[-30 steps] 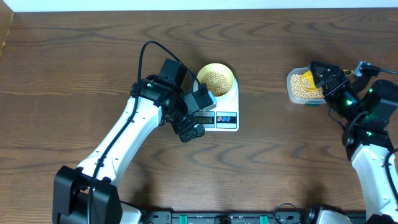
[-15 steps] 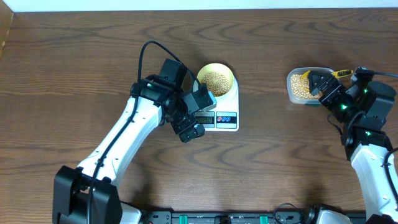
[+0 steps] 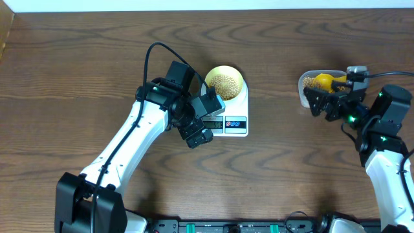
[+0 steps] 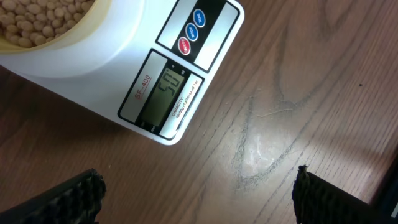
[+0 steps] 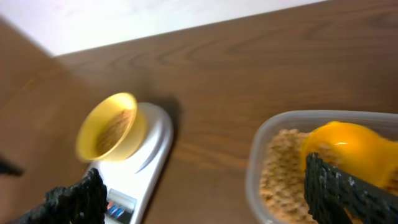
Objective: Scoop item into bowl and weigh 50g on scale
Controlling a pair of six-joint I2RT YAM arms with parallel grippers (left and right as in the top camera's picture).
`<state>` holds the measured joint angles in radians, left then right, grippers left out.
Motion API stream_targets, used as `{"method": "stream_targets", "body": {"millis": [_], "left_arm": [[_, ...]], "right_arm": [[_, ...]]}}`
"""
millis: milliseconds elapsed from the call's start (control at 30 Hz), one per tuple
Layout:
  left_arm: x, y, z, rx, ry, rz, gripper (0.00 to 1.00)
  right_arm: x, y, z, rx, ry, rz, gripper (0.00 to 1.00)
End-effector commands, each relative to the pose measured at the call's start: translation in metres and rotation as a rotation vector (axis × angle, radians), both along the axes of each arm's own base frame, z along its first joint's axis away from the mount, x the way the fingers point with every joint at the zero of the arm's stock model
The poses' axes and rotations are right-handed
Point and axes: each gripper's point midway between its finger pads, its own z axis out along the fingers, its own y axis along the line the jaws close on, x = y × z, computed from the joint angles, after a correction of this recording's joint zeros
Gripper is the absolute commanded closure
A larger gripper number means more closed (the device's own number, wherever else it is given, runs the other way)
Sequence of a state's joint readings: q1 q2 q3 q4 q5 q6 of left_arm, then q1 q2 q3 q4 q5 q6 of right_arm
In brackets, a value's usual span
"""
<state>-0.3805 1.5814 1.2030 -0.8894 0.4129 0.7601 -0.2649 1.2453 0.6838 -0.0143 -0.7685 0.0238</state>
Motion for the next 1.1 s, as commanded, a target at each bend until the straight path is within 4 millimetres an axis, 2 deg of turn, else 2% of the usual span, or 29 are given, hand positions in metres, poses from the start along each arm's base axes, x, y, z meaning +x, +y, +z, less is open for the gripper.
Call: {"method": "stream_targets", "body": {"millis": [0, 100, 267, 867, 967, 1067], "left_arm": [[-0.001, 0.001, -0.002, 0.000, 0.010, -0.003, 0.02], [-0.001, 0.001, -0.002, 0.000, 0.010, -0.003, 0.02], [-0.001, 0.001, -0.002, 0.000, 0.010, -0.003, 0.02], [-0.001, 0.001, -0.002, 0.000, 0.010, -0.003, 0.02], [-0.001, 0.001, -0.002, 0.000, 0.010, -0.002, 0.02], [-0.001, 0.001, -0.002, 0.000, 0.010, -0.003, 0.02]], "right_arm": [[-0.007, 0.019, 0.036, -0.004, -0.116, 0.134, 0.01], [-0.005, 0.015, 0.039, -0.023, -0.130, 0.113, 0.01], [0.004, -0.004, 0.028, -0.088, -0.099, 0.000, 0.01], [0.001, -0.004, 0.022, -0.082, -0.065, -0.003, 0.01], [0.005, -0.017, 0.016, -0.122, -0.048, -0.070, 0.01], [0.005, -0.019, 0.014, -0.131, -0.040, -0.082, 0.01]]}}
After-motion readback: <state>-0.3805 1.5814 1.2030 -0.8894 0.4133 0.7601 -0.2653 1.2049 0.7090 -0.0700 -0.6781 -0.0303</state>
